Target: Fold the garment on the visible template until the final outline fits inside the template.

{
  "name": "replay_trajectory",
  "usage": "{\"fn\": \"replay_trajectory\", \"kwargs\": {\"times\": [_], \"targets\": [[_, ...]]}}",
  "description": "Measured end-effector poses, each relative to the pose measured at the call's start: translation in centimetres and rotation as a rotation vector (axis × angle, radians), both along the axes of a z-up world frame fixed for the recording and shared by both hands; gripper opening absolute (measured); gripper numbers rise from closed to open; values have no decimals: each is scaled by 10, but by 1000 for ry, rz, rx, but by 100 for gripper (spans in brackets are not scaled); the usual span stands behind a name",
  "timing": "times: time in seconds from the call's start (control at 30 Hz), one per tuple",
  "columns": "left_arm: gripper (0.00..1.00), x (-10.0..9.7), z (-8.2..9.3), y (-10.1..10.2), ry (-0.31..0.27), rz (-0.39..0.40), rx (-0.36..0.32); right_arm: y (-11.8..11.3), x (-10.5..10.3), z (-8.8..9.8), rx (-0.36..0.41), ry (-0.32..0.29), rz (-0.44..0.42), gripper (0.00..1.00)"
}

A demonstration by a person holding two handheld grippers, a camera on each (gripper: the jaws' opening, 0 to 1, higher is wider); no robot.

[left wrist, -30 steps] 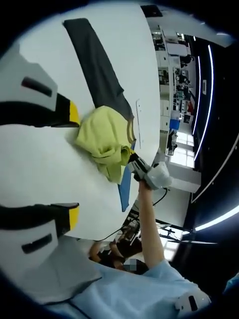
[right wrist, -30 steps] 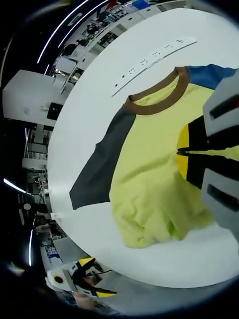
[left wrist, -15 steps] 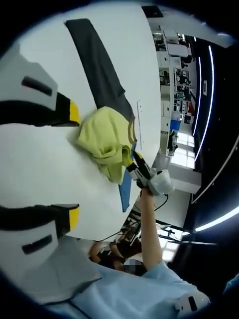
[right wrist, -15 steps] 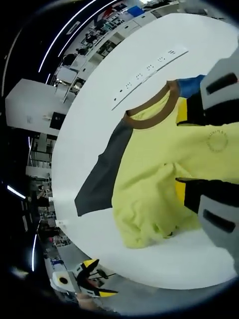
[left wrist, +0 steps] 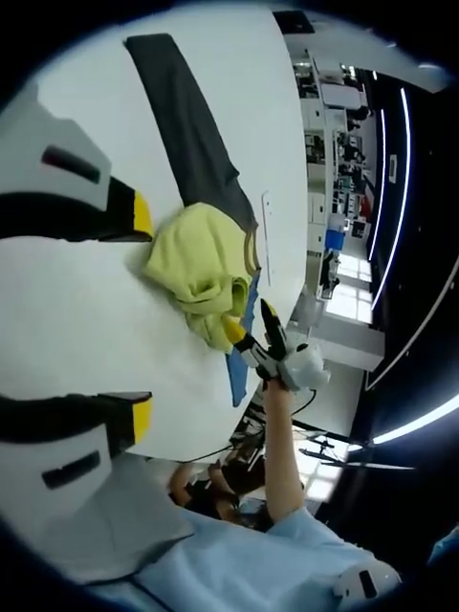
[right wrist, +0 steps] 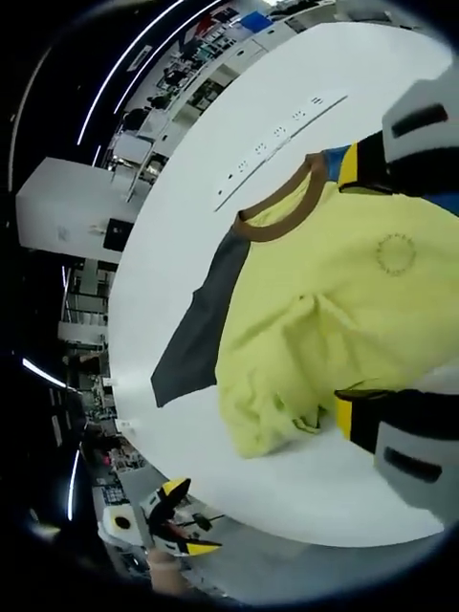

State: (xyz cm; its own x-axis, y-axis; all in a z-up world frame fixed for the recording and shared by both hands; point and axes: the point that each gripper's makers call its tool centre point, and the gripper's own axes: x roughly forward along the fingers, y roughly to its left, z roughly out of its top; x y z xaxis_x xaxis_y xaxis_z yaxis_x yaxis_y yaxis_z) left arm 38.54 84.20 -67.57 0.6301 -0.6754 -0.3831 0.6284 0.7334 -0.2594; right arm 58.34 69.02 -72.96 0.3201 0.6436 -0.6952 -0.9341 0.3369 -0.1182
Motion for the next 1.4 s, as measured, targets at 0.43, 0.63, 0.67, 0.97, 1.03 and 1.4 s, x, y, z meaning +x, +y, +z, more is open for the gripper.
{"fn": "replay_trajectory", "kwargs": {"times": [0.43,0.63,0.67,0.97,1.03,1.4], "targets": [[60,-2,-1,-1,1,3,-5,10,-22,15,74,0,10,86],[60,-2,0,0,-1,6,-5,15,-30,17,80,8,26,84],[60,-2,0,0,-1,6,-6,16,-31,18,78,3,30,83],[60,-4,-1,-1,5,7,-11,29,-42,27,130,27,46,51],[60,-4,-2,-1,5,8,-12,30,-44,27,128,25,57,43],[60,-5,-3,-2,10,11,-17,40,-53,21,128,42,91,8]]}}
